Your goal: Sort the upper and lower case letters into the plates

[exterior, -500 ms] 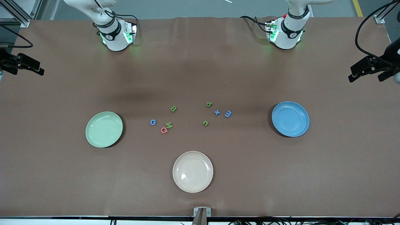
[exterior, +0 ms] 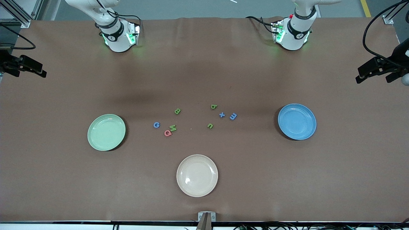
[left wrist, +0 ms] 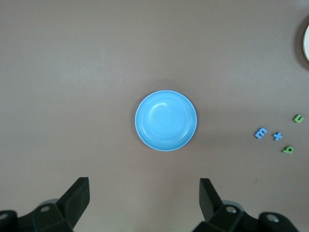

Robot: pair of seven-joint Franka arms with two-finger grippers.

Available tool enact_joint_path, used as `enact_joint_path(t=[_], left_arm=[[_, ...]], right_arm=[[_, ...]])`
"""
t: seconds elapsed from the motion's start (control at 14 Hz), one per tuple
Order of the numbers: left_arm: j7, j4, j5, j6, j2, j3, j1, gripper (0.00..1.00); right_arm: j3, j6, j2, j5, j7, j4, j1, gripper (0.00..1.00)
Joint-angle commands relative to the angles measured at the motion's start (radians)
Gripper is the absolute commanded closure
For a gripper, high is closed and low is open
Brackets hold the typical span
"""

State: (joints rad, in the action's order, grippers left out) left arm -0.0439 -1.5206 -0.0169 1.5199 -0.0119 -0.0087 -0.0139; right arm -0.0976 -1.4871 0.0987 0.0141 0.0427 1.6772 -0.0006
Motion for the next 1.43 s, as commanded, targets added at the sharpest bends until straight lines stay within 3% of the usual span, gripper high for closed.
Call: enact_joint_path(t=[0.0,0.14,0.43,0.79,1.14,1.36], left_arm=[[-0.010,-0.009,-0.020,-0.023,0.015,-0.007,0.002,0.00],[-0.060,-0.015,-0.046,-0.084,0.041,-0.016,-0.018,0.00],[-0.382,-0.081,-0.070,-0.041,0.104,-0.108,-0.076,0.00],[-0.935,-0.268,-0.084,0.377,0.183,-0.258,-0.124,0.00],[-1.359,-0.326,-0.040,0.695,0.349,-0.266,-0.259,0.00],[-1.579,-0.331,0.049,0.759,0.426,-0.269,-0.305,0.00]], right_arm=[[-0.001,-0.030,0.052,-0.006,-0.017,0.056,0.005,0.00],[-0.001,-0.039,0.050,-0.005,-0.014,0.052,0.005,0.00],[-0.002,-0.070,0.049,-0.005,0.000,0.046,0.007,0.00],[0.001,-0.064,0.047,-0.016,0.000,0.044,0.008,0.00],[-0.001,-0.035,0.035,-0.002,-0.020,0.000,0.013,0.00],[-0.001,-0.035,-0.002,-0.002,-0.015,-0.045,0.008,0.00]])
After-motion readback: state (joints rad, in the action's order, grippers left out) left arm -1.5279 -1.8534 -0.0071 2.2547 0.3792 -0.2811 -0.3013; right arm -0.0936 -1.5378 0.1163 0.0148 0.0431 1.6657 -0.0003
